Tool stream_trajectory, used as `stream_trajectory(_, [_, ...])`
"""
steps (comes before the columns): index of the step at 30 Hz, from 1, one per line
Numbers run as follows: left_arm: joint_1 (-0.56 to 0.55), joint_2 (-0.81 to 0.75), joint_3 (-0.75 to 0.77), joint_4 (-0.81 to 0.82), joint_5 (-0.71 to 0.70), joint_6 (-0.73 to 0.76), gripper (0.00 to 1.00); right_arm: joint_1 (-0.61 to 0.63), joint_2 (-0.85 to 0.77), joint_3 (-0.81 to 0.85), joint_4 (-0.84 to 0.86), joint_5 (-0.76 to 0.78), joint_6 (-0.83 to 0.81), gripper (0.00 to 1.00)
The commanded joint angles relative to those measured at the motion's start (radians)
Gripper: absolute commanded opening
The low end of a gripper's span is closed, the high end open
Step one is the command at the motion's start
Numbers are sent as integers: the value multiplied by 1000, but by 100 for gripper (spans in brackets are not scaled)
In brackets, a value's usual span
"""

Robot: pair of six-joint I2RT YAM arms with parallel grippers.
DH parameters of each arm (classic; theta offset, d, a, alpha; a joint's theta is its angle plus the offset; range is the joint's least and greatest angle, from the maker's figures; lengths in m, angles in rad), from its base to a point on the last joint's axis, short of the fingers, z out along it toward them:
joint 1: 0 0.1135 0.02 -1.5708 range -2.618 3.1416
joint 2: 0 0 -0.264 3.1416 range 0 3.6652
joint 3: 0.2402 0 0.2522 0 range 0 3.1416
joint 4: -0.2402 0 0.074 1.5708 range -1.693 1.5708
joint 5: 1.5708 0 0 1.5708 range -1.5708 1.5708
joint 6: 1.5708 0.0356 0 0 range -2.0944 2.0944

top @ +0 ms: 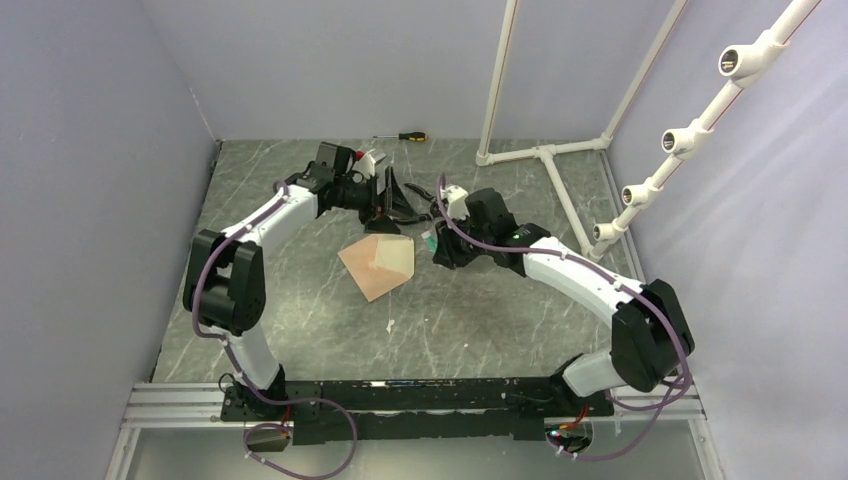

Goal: Place the letter into the envelope and seal it

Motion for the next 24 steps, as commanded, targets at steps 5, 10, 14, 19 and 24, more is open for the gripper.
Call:
stream_trajectory(5, [-40, 11, 49, -43, 152, 55, 76, 59, 8, 144, 18, -51, -185, 4])
stream_trajectory(10, [-57, 21, 60, -117, 137, 90, 61, 70, 28, 196, -1, -54, -256, 3])
stream_trajectory(14, [-58, 23, 46, -50, 157, 17, 57, 78, 48, 231, -37, -61, -300, 3])
stream_trajectory(19, [-64, 31, 35, -21, 152, -15, 50, 83, 64, 248, -65, -66, -341, 3])
stream_trajectory(24, [-70, 46, 41, -29, 163, -13, 35, 85, 86, 275, -85, -69, -361, 3])
